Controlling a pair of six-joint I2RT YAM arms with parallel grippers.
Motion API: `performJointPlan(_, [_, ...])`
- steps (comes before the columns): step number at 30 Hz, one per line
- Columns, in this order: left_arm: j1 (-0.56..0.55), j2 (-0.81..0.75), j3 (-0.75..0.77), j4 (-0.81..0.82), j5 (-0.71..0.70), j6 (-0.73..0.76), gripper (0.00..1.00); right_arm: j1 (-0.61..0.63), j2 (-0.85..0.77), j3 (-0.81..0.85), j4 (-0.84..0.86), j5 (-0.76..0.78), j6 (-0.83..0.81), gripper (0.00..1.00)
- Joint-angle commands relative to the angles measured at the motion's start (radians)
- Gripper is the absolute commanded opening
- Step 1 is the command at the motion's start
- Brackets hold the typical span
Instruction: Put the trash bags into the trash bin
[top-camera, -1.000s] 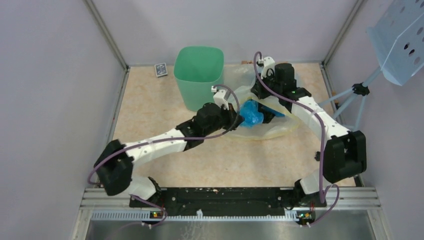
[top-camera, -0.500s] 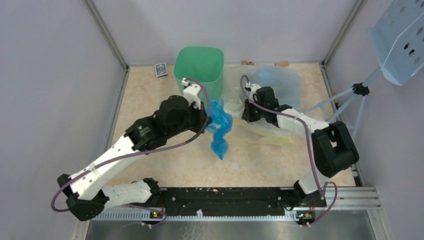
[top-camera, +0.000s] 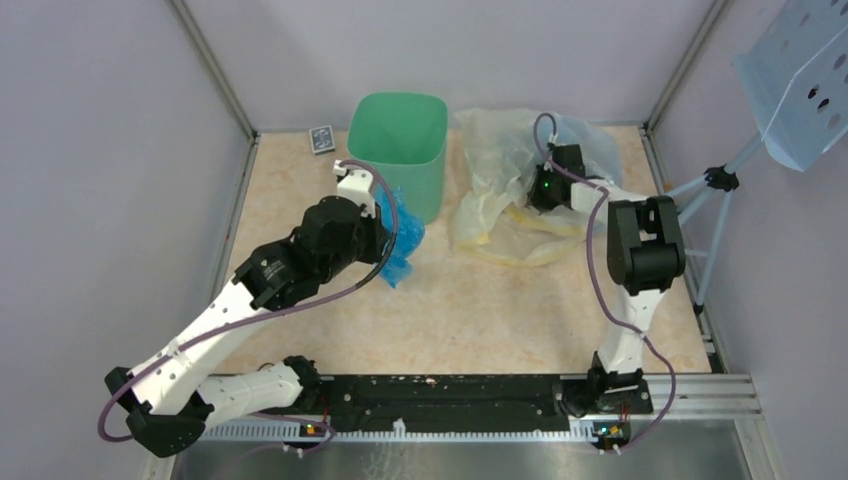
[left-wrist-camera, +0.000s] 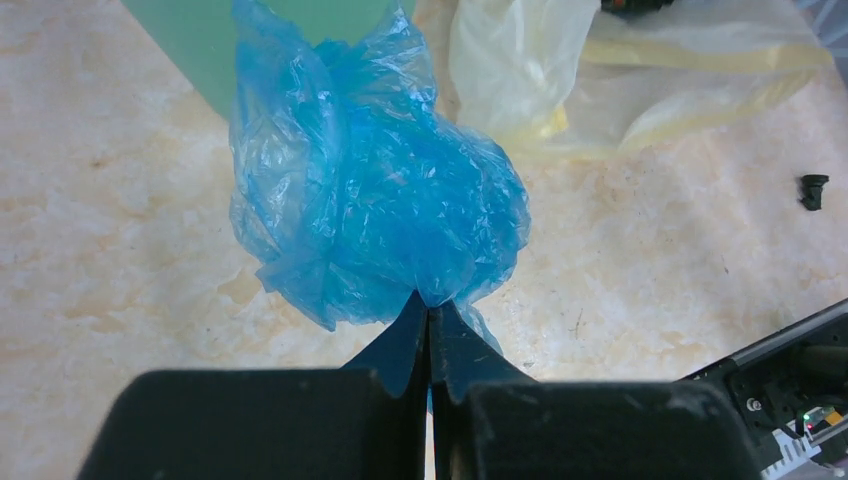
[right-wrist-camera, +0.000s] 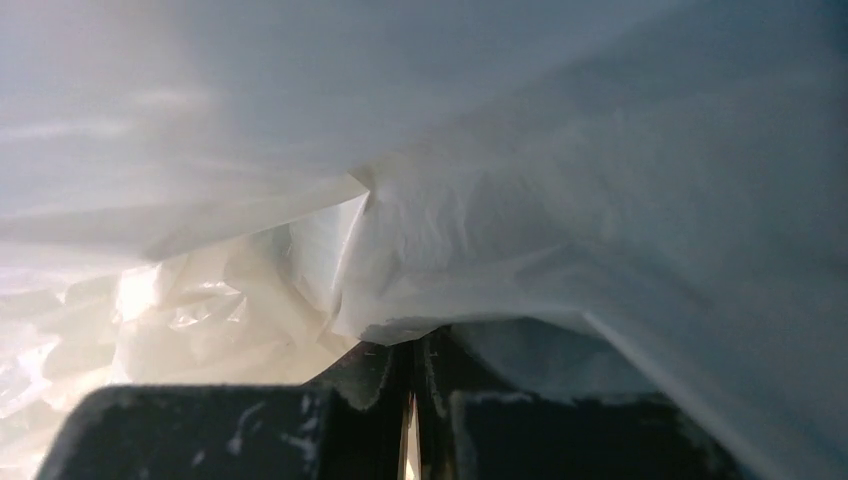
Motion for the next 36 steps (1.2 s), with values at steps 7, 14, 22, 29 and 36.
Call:
performJointPlan(7, [0.155,-0.005,-0.111,0.124,0.207,0.045,0.0,-0.092,0.182,0.42,-0.106,0.144,0.001,0.07])
performJointPlan(14, [0.189,-0.003,-0.158,0.187,0.352,0.061,0.0,-0.059,-0.082,0.266,-0.086,0.172,-0.004,0.57])
performJointPlan(22, [0.19,0.015,-0.159,0.255,0.446,0.034,0.0,0.105,-0.437,0.019,-0.2,0.017,-0.146,0.77])
performJointPlan(29, [0.191,0.045,-0.102,0.3,0.461,-0.044,0.0,0.244,-0.803,-0.334,-0.014,-0.205,-0.209,0.83])
performJointPlan(36, [0.198,0.035,-0.084,0.377,0.526,-0.147,0.0,0.416,-1.041,-0.673,0.29,-0.355,-0.171,0.84])
